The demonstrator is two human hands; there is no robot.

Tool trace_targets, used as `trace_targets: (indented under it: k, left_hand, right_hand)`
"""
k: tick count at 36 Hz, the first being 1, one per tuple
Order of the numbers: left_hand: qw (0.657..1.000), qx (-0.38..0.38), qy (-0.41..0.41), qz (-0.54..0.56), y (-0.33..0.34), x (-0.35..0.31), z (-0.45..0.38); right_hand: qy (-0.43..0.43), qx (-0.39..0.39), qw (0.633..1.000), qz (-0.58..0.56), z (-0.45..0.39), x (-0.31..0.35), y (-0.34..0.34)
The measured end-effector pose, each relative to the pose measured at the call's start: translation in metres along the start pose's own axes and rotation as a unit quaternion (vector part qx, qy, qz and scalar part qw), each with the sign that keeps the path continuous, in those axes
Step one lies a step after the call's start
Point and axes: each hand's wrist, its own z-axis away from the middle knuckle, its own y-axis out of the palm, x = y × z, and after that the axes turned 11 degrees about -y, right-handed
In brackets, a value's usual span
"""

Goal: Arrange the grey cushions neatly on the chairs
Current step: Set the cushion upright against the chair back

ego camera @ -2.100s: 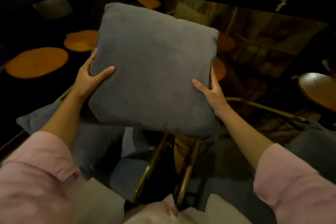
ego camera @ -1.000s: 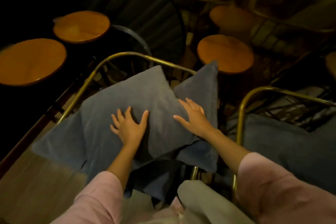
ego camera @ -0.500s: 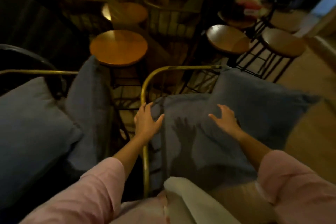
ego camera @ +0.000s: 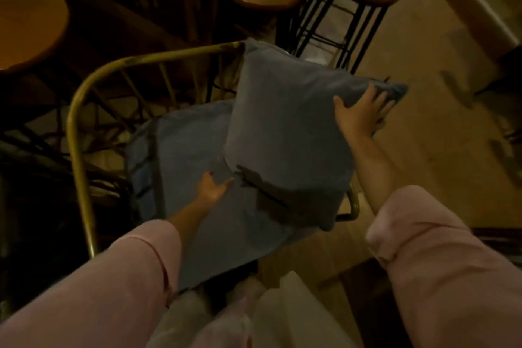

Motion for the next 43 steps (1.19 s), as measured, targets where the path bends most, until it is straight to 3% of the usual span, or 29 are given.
trace_targets:
  k: [4, 8, 13, 16, 19, 24, 30, 36, 40, 43]
  left_hand:
    - [0.999, 0.04, -0.009, 0.008, 0.019, -0.022, -0.038]
    - [1.0, 0.008, -0.003, 0.014, 0.034, -0.067, -0.064]
    - [0.999, -0.007, 0.028, 0.032, 0.054, -0.138, -0.1]
    - [0.994, -0.023, 0.053, 0.097, 0.066, -0.169, -0.126]
    - [0.99, 0.013, 0.033, 0.138, 0.073, -0.187, -0.146]
    - [0.987, 0.071, 0.052, 0.134, 0.081, -0.182, -0.176]
    - [0.988, 0.051, 0.062, 0.129, 0.076, -0.18, -0.173]
    - [0.992, -0.04, 0.043, 0.11, 0.046, -0.16, -0.132]
    - [0.987, -0.084, 0.017, 0.139, 0.01, -0.111, -0.107]
    - [0.977, -0.132, -0.027, 0.168, -0.016, -0.063, -0.09]
  right_hand:
    - [0.102, -0.012, 0.989, -0.103, 0.011, -0.031, 0.02]
    - [0.048, -0.039, 0.983, -0.174, 0.026, -0.063, 0.044]
    - [-0.001, -0.046, 0.984, -0.169, 0.03, -0.086, 0.063]
    - [-0.018, -0.034, 0.988, -0.152, 0.03, -0.1, 0.078]
    - [-0.016, -0.029, 0.988, -0.148, 0.017, -0.111, 0.092]
    - [-0.019, -0.018, 0.987, -0.157, -0.002, -0.125, 0.103]
    - [-0.012, 0.006, 0.985, -0.175, -0.01, -0.134, 0.1]
    - [-0.025, 0.014, 0.98, -0.196, -0.009, -0.126, 0.082]
    - [-0.079, 0.01, 0.974, -0.211, 0.008, -0.105, 0.082]
    - [-0.104, 0.058, 0.968, -0.22, 0.027, -0.089, 0.095]
